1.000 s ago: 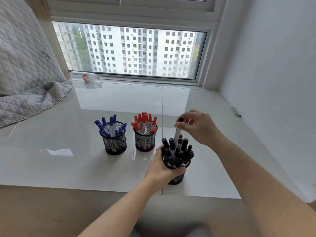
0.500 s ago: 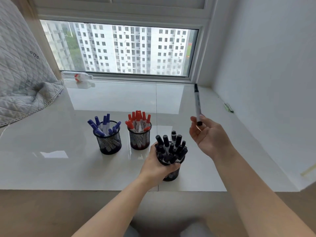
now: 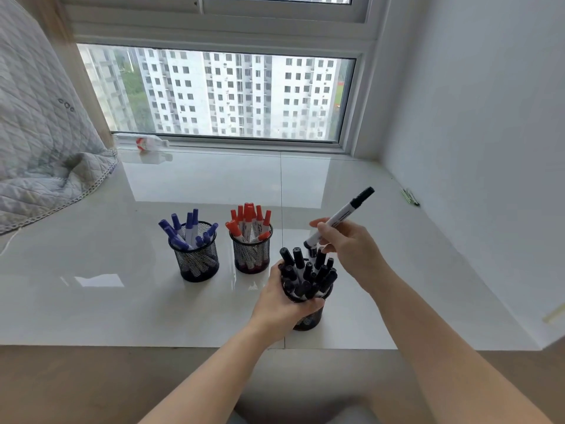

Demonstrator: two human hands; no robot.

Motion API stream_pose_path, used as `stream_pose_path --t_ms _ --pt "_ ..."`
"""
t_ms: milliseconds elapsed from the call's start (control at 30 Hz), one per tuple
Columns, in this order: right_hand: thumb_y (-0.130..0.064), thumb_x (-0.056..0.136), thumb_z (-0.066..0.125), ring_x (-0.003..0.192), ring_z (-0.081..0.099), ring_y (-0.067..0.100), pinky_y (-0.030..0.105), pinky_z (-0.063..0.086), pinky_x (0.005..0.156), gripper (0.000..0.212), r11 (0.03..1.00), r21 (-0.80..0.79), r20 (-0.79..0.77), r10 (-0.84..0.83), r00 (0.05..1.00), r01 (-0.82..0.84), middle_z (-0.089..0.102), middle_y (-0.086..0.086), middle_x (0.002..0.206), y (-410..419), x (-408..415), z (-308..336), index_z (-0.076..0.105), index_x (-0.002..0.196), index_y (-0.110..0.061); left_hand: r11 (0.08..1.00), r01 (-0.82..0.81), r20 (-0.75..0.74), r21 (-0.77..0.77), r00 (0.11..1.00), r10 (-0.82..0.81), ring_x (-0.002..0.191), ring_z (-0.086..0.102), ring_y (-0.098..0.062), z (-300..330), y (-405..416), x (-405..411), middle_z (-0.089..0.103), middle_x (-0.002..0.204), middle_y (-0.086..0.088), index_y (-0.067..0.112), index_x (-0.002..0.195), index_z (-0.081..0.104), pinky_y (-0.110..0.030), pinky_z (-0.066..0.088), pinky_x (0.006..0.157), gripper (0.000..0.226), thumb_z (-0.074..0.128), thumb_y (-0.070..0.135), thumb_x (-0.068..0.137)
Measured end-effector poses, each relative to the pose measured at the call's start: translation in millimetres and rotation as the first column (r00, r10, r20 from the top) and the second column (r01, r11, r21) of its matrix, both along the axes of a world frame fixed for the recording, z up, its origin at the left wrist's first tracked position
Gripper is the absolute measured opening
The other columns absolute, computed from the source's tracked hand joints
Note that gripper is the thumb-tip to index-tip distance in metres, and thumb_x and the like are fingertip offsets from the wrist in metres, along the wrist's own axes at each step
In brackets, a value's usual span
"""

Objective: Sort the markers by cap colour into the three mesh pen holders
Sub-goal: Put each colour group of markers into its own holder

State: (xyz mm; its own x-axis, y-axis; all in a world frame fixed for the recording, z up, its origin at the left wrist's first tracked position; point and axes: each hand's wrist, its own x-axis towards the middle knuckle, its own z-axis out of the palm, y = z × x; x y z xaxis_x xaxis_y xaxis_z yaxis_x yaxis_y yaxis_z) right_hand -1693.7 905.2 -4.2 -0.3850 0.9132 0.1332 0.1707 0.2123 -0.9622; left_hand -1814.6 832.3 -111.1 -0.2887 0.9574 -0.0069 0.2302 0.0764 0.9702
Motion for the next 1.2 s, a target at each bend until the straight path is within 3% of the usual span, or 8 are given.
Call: stream_pose_path --t_ms 100,167,400,600,800,933,1033,1200 --pt "-0.015 0.083 0.062 0.075 0.061 0.003 0.008 0.045 0.068 0.014 0.963 0.266 0.23 -0.099 0.968 0.035 0.067 -0.007 0.077 2.9 -0.9 -5.2 0.061 0.088 -0.028 1.0 0.007 0.004 -0.001 1.0 -0.007 0.089 0.058 0.016 1.6 -0.3 0.4 0.065 0.096 0.024 0.035 0.12 0.041 -0.012 0.043 0.075 0.081 0.079 0.042 0.049" --pt "-0.012 0.08 0.064 0.071 0.057 -0.003 0.003 0.041 0.065 0.017 0.953 0.302 0.275 -0.1 0.956 0.013 0.063 -0.012 0.072 4.2 -1.3 -8.5 0.057 0.088 -0.025 1.0 0.007 0.009 -0.004 1.0 -0.007 0.09 0.059 0.015 1.9 0.0 0.3 0.066 0.096 0.023 0.034 0.12 0.042 -0.014 0.044 0.076 0.08 0.08 0.04 0.05" --pt "-0.007 0.079 0.064 0.063 0.056 -0.013 0.003 0.04 0.055 0.024 0.95 0.302 0.179 -0.144 0.973 0.085 0.061 -0.012 0.072 9.4 1.5 -10.2 0.049 0.092 -0.02 1.0 0.017 0.03 -0.017 0.999 -0.017 0.097 0.06 0.006 -0.5 0.5 -0.2 0.066 0.103 0.019 0.035 0.119 0.041 -0.025 0.048 0.089 0.081 0.08 0.043 0.049" --pt "-0.008 0.076 0.067 0.056 0.06 0.004 0.026 0.049 0.057 0.062 0.912 0.409 0.272 -0.142 0.952 0.019 0.054 -0.009 0.086 4.6 2.7 -7.1 0.031 0.123 -0.029 1.0 0.025 0.031 -0.003 0.999 -0.025 0.102 0.061 -0.001 -3.0 2.3 -0.3 0.065 0.107 0.016 0.035 0.12 0.039 -0.034 0.048 0.094 0.081 0.08 0.043 0.05" --pt "-0.011 0.085 0.054 0.05 0.055 0.002 0.021 0.04 0.052 0.042 0.906 0.422 0.207 -0.139 0.969 0.04 0.055 -0.01 0.072 4.3 4.4 -8.8 0.036 0.114 -0.034 0.993 0.111 0.067 0.037 0.991 -0.113 0.115 0.049 0.008 1.9 -2.5 -4.4 0.049 0.122 0.024 0.049 0.123 0.026 -0.018 0.04 0.094 0.092 0.08 0.047 0.049" --pt "-0.013 0.086 0.055 0.058 0.057 -0.002 0.019 0.042 0.055 0.037 0.9 0.429 0.186 -0.176 0.967 0.081 0.057 -0.012 0.067 4.1 6.3 -11.9 0.041 0.115 -0.03 0.971 0.024 0.065 0.238 0.997 -0.041 0.132 0.024 0.006 28.3 2.3 -10.7 0.026 0.14 0.021 0.048 0.134 0.02 -0.026 0.022 0.108 0.08 0.057 0.067 0.066" --pt "-0.013 0.086 0.055 0.057 0.057 0.001 0.027 0.047 0.059 0.035 0.898 0.436 0.224 -0.175 0.959 0.062 0.058 -0.011 0.067 1.2 7.8 -17.0 0.042 0.116 -0.027 0.957 -0.023 -0.149 0.289 0.986 0.068 0.127 0.037 -0.004 60.2 21.1 -21.3 0.039 0.129 0.018 0.046 0.125 0.043 -0.031 0.032 0.105 0.039 0.048 0.042 0.086" --pt "-0.015 0.087 0.055 0.057 0.058 0.012 0.033 0.049 0.061 0.031 0.897 0.438 0.257 -0.188 0.948 0.06 0.058 -0.011 0.069 -2.2 13.8 -23.1 0.044 0.114 -0.025 0.967 0.256 -0.619 -0.011 0.758 -0.208 0.11 0.052 -0.005 91.1 51.9 -27.2 0.051 0.123 0.012 0.038 0.118 0.055 -0.031 0.044 0.092 0.029 0.052 0.028 0.092"
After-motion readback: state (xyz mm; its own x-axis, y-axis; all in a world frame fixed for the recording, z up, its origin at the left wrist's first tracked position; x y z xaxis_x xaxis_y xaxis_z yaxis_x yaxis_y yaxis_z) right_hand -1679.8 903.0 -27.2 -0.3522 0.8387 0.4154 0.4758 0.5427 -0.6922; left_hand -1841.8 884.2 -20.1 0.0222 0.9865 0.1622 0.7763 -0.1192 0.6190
